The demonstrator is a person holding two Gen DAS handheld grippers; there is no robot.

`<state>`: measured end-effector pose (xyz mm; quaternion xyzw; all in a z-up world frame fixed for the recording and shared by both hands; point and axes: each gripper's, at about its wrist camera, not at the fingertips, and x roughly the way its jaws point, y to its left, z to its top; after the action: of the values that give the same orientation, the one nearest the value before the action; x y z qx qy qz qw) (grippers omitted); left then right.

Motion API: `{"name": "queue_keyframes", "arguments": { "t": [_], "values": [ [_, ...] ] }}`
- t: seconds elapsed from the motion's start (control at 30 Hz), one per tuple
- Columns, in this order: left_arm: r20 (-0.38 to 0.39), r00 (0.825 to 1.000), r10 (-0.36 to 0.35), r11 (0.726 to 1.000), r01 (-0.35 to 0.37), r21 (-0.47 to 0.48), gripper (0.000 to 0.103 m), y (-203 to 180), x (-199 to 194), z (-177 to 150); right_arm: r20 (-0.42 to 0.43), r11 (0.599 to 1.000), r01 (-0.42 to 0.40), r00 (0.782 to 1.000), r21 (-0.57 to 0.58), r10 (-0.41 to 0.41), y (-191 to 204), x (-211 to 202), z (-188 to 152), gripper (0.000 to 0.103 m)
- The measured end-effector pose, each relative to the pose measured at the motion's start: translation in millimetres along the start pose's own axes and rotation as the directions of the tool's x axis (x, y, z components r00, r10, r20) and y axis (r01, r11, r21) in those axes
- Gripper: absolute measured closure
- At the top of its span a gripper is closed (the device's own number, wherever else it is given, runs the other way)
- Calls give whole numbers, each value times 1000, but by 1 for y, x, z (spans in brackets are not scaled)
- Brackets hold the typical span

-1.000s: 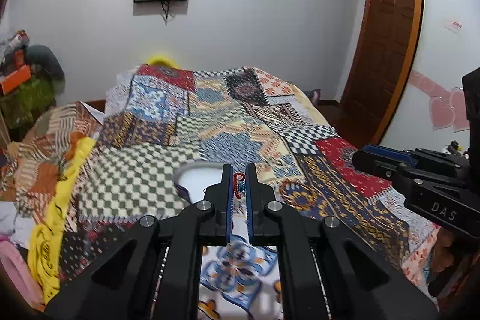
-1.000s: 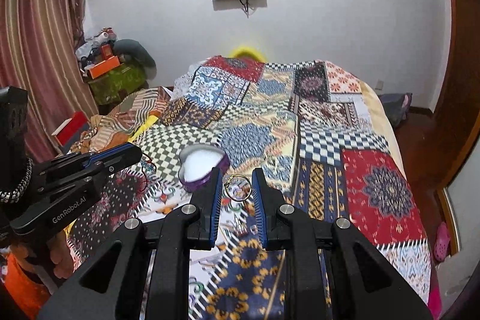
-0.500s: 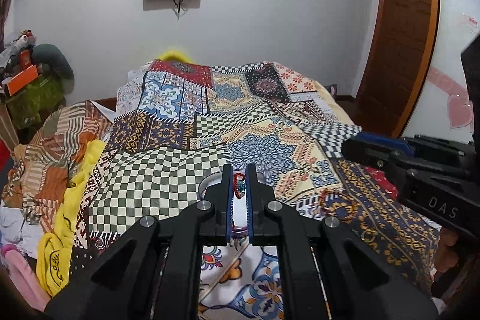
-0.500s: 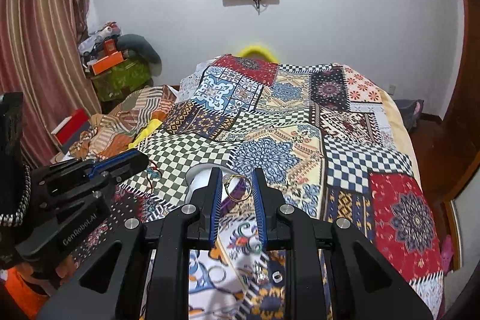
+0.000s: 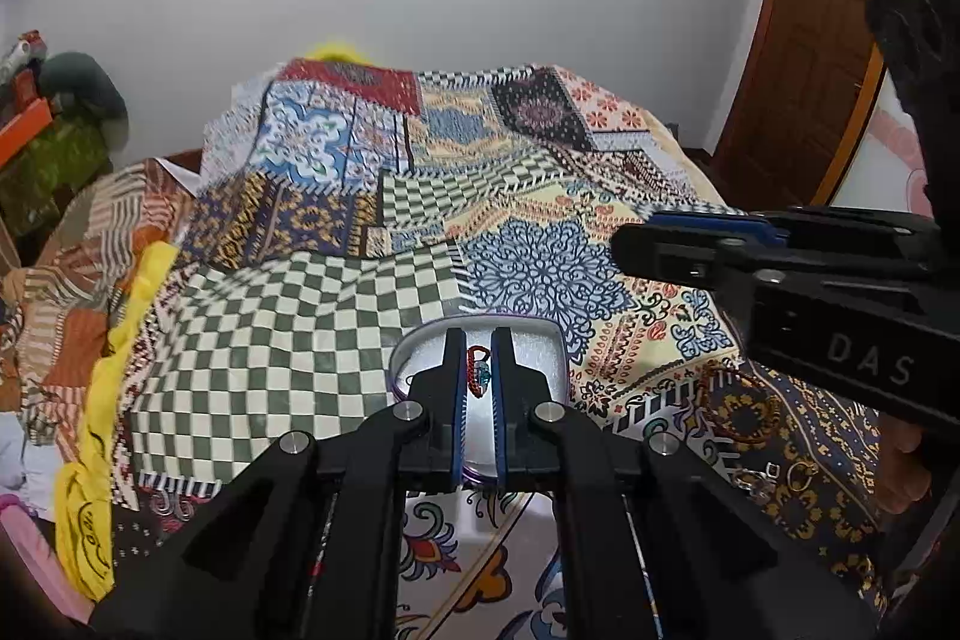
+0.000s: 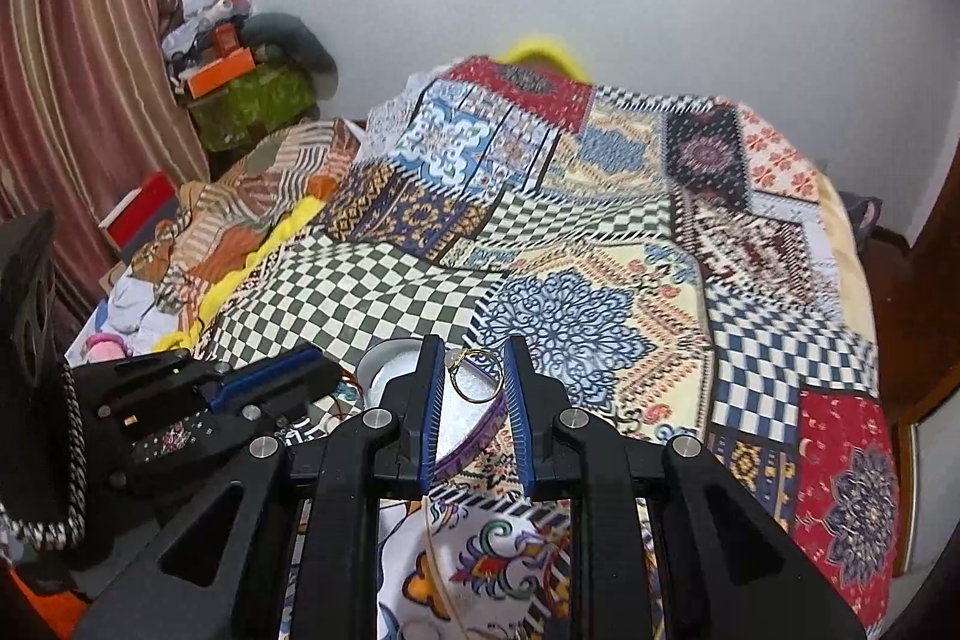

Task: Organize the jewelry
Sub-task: 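Carry the red-string earring and gold ring over the purple heart tin with both tools, then open both tools to drop the jewelry into the heart tin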

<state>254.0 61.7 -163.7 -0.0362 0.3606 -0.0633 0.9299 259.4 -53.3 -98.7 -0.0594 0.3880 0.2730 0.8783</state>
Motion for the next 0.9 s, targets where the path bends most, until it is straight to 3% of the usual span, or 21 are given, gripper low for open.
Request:
{"name": "queue_keyframes", "arguments": {
  "t": [0.13, 0.4, 0.8, 0.9],
  "values": [
    [-38, 999, -14, 1000, 13, -5, 97, 2, 15, -2, -82, 998, -52, 995, 23, 53, -5, 20, 3, 85],
    [-91, 995, -33, 999, 34, 2, 97, 3, 33, -8, -201, 995, -79, 976, 57, 89, -13, 54, 2, 85],
    [-102, 994, -38, 999, 41, 34, 97, -5, 35, -12, -263, 991, -99, 957, 91, 120, -18, 72, 0, 85],
    [-100, 995, -30, 999, 33, 32, 87, -5, 33, -12, -289, 985, -127, 944, 119, 157, -20, 74, 0, 84]
  ]
}}
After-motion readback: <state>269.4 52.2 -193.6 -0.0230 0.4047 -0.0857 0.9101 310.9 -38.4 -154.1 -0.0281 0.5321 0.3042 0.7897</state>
